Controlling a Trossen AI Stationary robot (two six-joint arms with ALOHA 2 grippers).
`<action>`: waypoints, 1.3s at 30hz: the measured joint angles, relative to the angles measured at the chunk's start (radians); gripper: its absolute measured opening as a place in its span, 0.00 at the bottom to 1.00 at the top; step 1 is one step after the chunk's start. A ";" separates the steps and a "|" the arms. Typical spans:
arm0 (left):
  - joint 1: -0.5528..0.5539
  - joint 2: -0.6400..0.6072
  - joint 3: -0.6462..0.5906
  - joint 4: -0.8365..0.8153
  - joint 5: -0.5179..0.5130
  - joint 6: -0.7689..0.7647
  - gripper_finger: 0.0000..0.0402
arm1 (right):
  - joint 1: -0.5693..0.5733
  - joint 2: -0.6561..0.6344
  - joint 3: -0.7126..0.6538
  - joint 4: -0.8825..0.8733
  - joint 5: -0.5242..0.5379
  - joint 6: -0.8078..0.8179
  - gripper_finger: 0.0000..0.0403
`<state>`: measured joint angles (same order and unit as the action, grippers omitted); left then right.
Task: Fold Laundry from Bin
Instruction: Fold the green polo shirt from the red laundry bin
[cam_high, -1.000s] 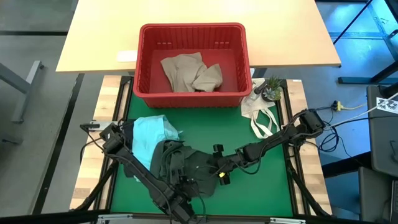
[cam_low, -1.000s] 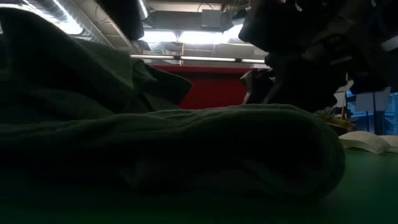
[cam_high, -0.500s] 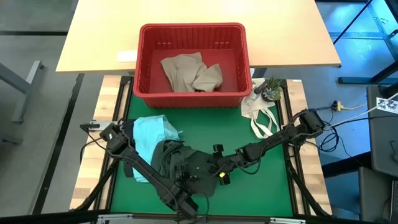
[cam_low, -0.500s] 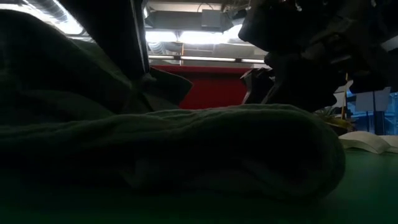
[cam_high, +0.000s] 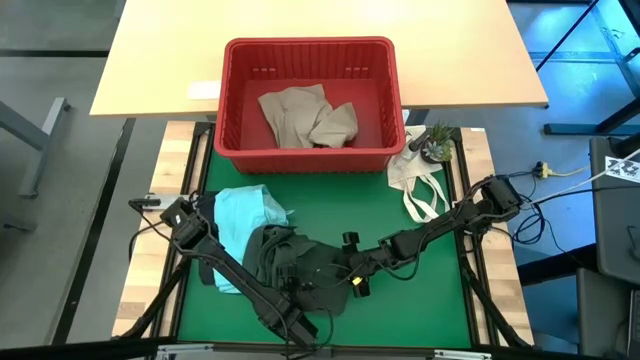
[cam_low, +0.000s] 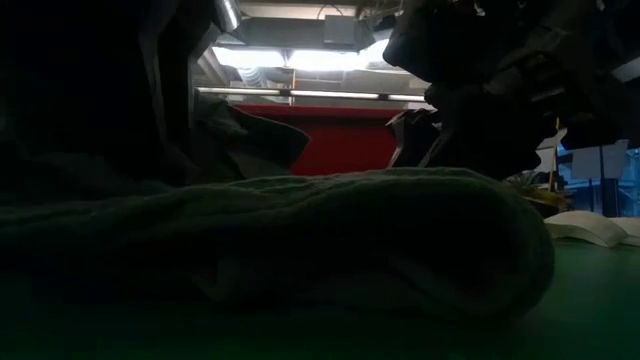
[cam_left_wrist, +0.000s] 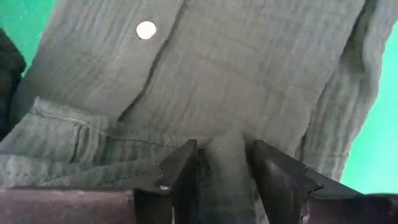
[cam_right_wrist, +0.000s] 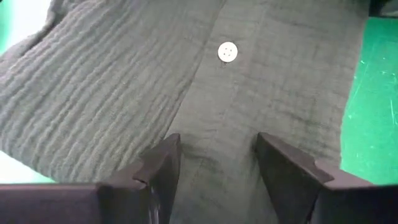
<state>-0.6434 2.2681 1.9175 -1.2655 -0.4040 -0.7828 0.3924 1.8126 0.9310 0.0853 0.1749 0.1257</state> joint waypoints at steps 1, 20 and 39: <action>0.000 0.000 0.000 0.000 -0.001 -0.012 0.36 | 0.000 0.000 0.000 0.000 0.000 0.000 0.52; -0.062 -0.006 0.095 -0.314 -0.061 -0.657 0.01 | 0.000 0.000 0.000 0.000 0.000 0.000 0.52; -0.126 -0.006 0.091 -0.306 0.012 -0.962 0.00 | 0.000 0.000 0.000 0.003 -0.002 0.000 0.52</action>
<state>-0.7689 2.2617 2.0087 -1.5713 -0.3924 -1.7446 0.3923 1.8126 0.9314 0.0879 0.1734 0.1253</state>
